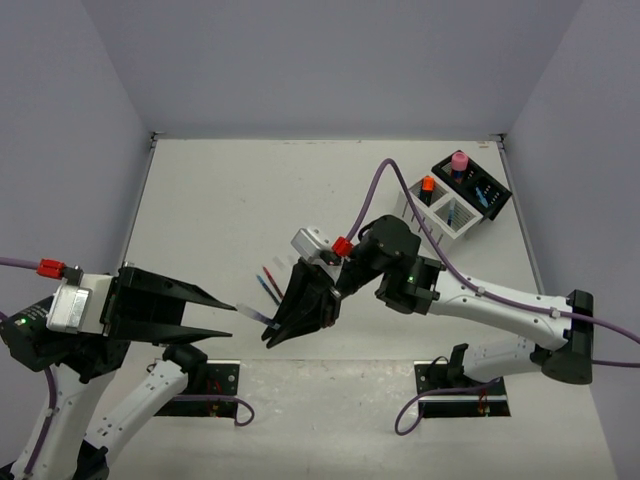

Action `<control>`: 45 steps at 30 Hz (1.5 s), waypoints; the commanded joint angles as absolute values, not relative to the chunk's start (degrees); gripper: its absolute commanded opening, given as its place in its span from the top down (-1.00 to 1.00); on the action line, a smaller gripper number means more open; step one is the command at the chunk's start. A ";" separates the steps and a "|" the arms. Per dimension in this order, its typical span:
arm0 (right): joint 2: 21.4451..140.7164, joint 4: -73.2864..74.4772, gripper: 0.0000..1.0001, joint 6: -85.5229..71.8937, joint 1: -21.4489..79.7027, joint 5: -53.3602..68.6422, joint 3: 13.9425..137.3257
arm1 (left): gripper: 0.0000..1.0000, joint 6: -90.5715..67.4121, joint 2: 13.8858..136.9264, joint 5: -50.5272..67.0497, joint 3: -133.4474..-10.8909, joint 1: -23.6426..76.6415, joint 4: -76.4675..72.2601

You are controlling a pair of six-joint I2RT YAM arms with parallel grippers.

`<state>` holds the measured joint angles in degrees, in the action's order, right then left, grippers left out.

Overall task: Sort the stationery into containers
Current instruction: Close the pen cap on the pen.

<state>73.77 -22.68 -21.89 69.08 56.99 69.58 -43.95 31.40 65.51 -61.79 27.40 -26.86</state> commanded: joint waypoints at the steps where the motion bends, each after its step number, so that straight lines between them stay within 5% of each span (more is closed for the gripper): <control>1: 74.84 -22.45 1.00 -22.14 69.14 57.60 73.33 | 0.22 -46.44 31.65 66.11 -60.61 27.16 -29.45; 16: 78.97 -18.36 1.00 -20.38 69.12 57.57 77.13 | 0.21 -45.53 32.87 62.58 -61.17 27.12 -28.04; 28: 78.23 -18.37 1.00 -19.86 69.13 52.83 77.34 | 0.98 -42.15 31.03 62.19 -59.02 27.16 -24.40; 38: 72.15 -20.45 1.00 -22.77 69.17 22.68 70.48 | 1.00 -34.97 30.34 41.54 -58.97 27.16 -6.37; 45: 71.51 -17.90 1.00 -24.24 69.32 13.12 69.90 | 1.00 -34.36 32.46 37.79 -59.12 27.16 -1.84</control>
<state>73.00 -15.31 -20.51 69.56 27.24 69.68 -37.47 30.61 38.57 -59.59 27.30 -8.98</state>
